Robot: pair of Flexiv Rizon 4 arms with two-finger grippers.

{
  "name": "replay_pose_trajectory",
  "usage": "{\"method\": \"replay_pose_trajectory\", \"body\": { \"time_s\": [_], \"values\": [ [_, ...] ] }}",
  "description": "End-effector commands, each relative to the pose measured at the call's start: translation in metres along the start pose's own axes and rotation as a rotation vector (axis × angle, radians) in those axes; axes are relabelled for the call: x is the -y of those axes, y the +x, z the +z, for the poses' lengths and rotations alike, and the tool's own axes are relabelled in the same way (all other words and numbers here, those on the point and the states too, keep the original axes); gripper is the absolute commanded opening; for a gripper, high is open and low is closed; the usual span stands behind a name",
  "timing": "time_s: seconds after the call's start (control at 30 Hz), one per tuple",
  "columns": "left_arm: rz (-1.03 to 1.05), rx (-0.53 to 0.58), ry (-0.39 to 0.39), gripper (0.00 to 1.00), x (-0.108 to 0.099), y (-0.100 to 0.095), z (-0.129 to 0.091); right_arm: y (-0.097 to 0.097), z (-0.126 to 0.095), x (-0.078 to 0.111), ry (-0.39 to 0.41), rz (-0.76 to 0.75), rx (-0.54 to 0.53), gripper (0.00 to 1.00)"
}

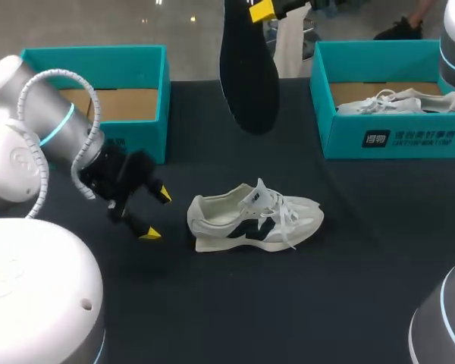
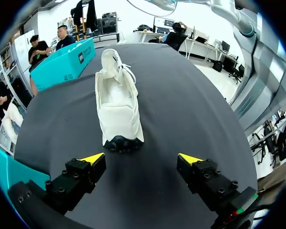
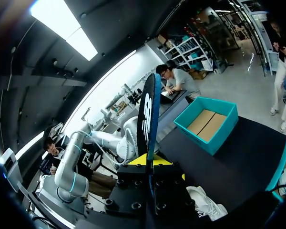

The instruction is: Take the shoe out of the shoebox, open the shoe tongue, remove and reinsert the insole, then place the shoe into the shoebox

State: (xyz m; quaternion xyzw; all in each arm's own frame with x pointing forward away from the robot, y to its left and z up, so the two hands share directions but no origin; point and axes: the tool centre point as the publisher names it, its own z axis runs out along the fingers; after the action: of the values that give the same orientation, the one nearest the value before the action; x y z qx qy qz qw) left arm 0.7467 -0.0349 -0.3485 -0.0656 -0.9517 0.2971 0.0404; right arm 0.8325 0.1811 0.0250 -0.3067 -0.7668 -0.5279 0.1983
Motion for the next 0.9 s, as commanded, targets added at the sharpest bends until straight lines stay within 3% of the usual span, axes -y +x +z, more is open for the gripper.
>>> {"method": "replay_pose_trajectory", "body": {
  "time_s": [0.03,0.2,0.4,0.9],
  "values": [
    [0.015,-0.017,-0.138,1.00,0.015,-0.004,-0.007,0.000,0.001,-0.001,0.003,0.001,0.003,0.00],
    [0.013,0.030,-0.225,1.00,0.024,-0.008,-0.005,0.000,0.001,-0.001,0.003,0.001,0.003,0.00],
    [0.013,0.044,-0.257,1.00,0.031,-0.011,-0.006,0.000,0.001,-0.001,0.003,0.001,0.003,0.00],
    [-0.016,0.030,-0.230,1.00,0.033,-0.014,-0.009,0.008,-0.008,-0.006,-0.019,0.006,0.010,0.00]
  ]
}}
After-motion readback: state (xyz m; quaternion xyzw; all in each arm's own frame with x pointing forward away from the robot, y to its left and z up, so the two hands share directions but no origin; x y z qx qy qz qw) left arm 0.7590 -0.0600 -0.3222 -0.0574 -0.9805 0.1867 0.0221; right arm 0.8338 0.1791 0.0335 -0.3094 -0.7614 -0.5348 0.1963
